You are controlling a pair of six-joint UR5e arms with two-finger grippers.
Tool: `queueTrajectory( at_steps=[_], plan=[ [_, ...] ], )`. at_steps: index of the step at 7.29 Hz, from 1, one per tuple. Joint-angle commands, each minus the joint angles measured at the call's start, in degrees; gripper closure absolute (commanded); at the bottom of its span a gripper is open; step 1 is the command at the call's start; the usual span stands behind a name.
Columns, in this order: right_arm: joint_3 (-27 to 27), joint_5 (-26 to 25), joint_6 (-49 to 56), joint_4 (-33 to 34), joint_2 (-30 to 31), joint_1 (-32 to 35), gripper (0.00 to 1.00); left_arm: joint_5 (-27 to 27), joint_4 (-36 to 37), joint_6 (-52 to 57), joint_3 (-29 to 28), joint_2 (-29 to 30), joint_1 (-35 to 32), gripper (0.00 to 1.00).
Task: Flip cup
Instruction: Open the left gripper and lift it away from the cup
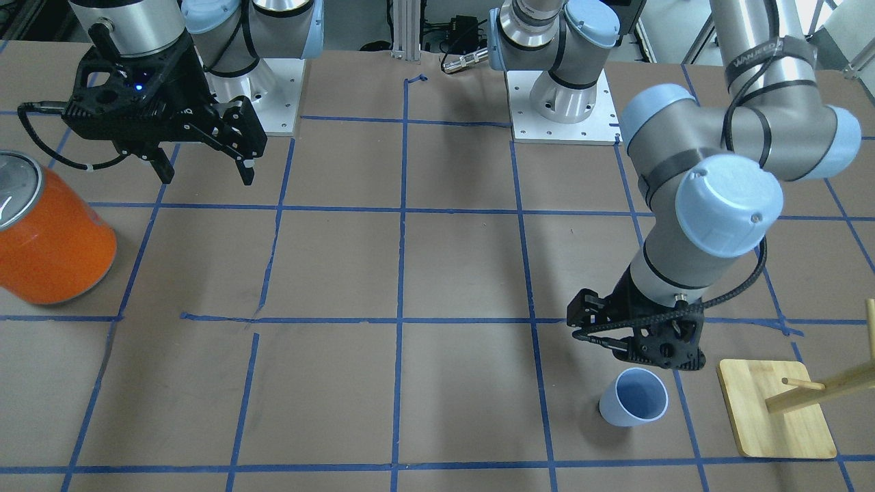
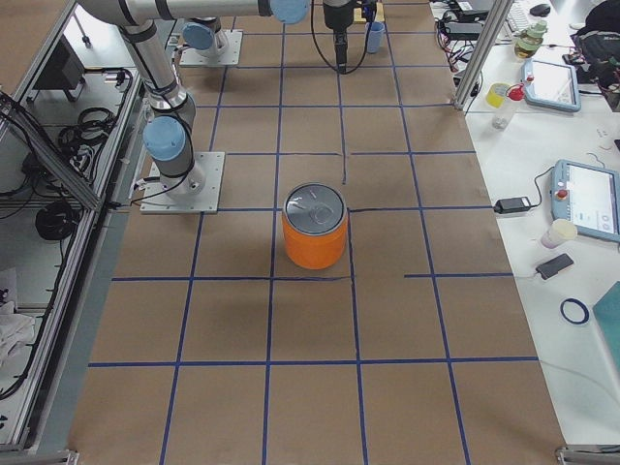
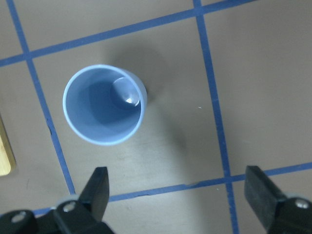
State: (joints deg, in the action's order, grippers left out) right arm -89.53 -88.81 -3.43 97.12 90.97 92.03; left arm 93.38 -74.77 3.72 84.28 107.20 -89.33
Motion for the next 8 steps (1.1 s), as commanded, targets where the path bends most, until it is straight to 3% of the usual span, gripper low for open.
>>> queueTrajectory(
  at_steps=[1,4,8],
  plan=[
    [0.1,0.1,-0.1,0.0,0.0,0.0,0.00,0.1,-9.5,-9.6,-0.3,-8.2,-2.7,0.00],
    [0.0,0.0,0.0,0.0,0.0,0.0,0.00,-0.3,-16.4,-9.2,0.6,-18.0,-2.8,0.00],
    [0.0,0.0,0.0,0.0,0.0,0.0,0.00,-0.1,-15.7,-8.6,0.9,-16.9,-1.8,0.00]
  ],
)
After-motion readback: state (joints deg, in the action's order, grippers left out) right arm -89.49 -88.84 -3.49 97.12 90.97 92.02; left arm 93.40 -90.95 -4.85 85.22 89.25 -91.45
